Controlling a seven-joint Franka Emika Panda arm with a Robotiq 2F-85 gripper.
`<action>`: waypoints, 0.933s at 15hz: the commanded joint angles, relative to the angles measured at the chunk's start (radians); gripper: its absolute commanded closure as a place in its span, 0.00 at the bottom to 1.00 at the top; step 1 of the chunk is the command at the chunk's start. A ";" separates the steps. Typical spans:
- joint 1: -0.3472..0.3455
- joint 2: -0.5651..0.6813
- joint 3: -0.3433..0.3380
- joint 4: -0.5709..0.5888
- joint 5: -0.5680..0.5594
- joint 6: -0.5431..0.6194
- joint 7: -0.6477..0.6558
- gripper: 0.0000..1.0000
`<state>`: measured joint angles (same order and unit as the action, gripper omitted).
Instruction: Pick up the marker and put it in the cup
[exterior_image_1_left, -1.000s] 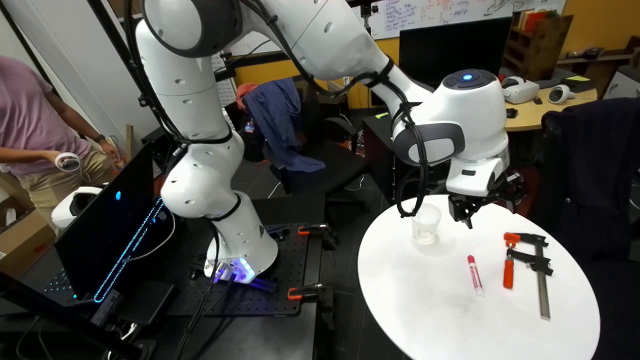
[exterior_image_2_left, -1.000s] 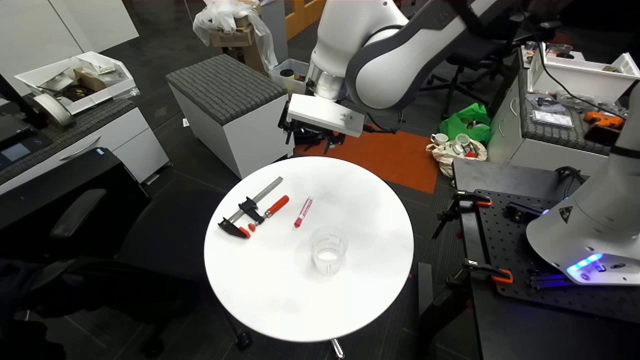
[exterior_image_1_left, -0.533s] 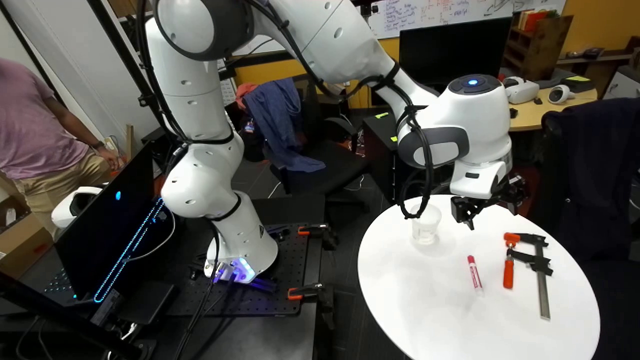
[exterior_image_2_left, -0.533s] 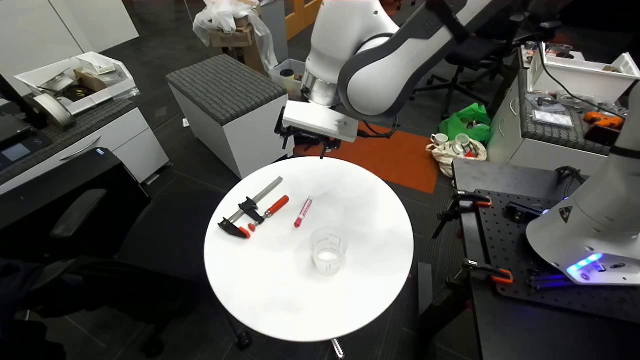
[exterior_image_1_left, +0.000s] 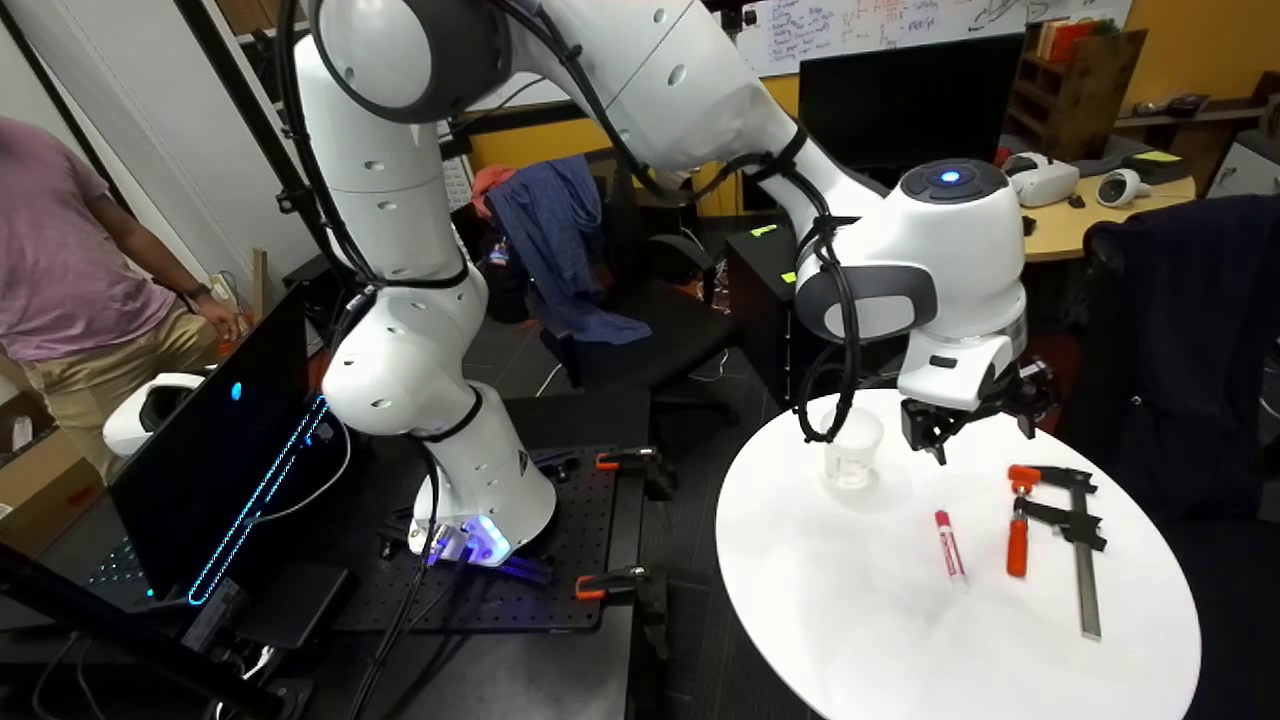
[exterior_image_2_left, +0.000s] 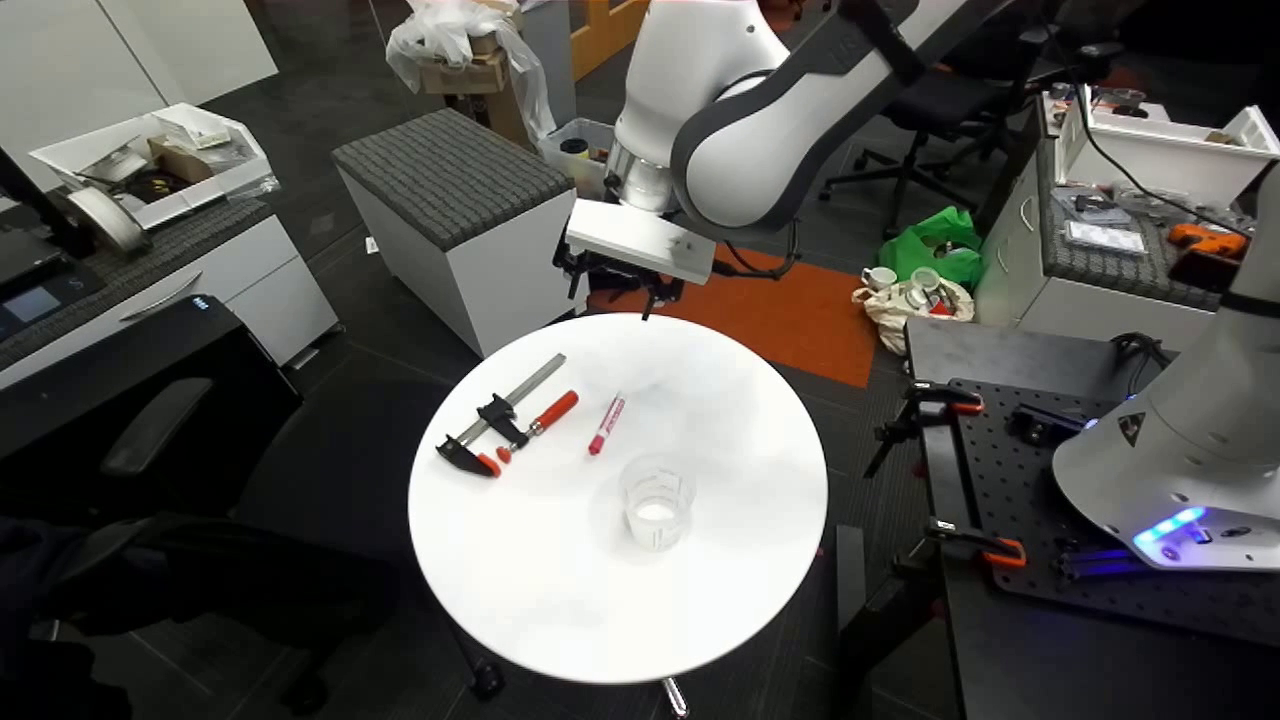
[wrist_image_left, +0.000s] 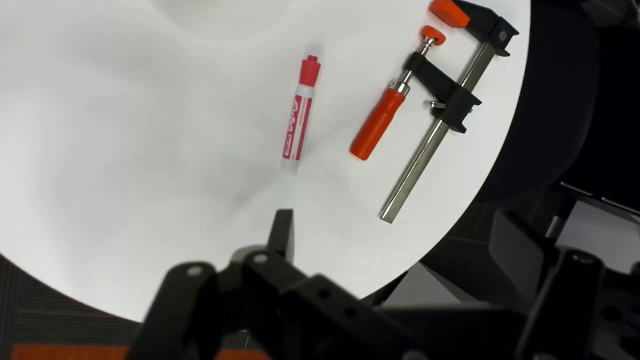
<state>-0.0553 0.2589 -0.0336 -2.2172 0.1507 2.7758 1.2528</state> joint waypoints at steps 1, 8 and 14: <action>-0.001 0.030 0.004 0.028 0.103 -0.008 -0.066 0.00; -0.009 0.127 0.007 0.095 0.190 -0.015 -0.108 0.00; -0.019 0.231 0.009 0.182 0.241 -0.033 -0.131 0.00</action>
<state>-0.0611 0.4374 -0.0334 -2.0999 0.3487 2.7739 1.1592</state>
